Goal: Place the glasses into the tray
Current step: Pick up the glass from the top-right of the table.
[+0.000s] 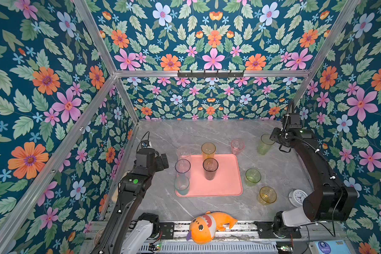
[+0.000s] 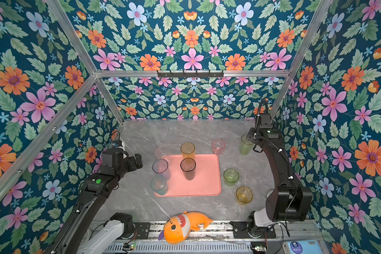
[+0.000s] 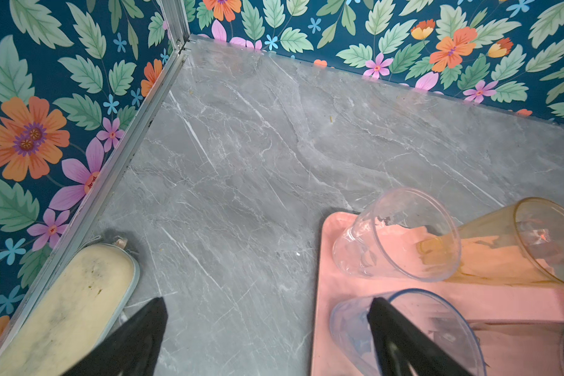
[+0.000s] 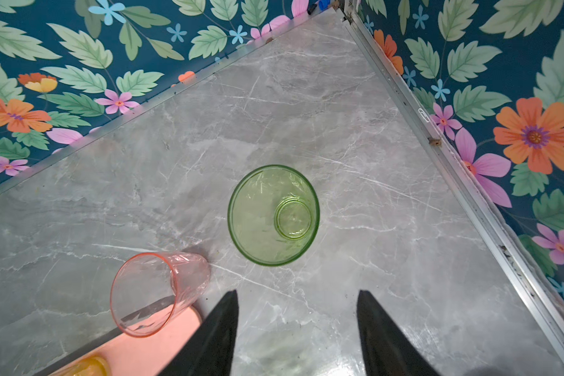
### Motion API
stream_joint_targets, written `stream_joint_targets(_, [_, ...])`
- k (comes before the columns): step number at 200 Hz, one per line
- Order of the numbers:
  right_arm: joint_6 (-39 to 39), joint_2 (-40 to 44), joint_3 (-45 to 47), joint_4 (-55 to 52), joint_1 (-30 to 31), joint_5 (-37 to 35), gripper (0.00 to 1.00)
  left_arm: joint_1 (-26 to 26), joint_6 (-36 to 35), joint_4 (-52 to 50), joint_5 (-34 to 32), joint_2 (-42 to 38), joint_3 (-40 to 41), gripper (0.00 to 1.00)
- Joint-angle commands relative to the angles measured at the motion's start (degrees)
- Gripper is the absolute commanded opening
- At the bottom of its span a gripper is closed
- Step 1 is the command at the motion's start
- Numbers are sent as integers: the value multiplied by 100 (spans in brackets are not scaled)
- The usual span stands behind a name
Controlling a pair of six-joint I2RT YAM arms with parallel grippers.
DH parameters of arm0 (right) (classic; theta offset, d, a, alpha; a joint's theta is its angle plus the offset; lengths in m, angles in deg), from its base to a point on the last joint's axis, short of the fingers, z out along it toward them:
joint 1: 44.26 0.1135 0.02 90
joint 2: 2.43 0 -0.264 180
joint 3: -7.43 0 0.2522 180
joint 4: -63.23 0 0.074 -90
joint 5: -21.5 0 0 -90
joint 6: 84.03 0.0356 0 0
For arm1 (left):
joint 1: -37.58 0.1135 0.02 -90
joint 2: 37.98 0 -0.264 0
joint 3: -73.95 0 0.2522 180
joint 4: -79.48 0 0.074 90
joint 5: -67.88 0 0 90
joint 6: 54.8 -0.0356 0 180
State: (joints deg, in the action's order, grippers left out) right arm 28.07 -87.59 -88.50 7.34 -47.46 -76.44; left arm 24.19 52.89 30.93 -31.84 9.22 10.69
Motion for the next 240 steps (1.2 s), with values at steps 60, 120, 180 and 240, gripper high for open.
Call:
stream_joint_targets(60, [55,-712,-268,115,-323,432,60,3,-91,-94,-136,17,-73,99])
stream_joint_targets(120, [61,-1314,-592,5,-383,506,60,6,-64,-134,-223,2,-100,99])
stream_joint_targets(180, [92,-1576,-660,-36,-452,540,59,11,-29,-160,-246,61,-78,99])
stream_joint_targets(240, [100,-1748,-669,-50,-474,567,55,5,-29,-178,-232,35,-60,99])
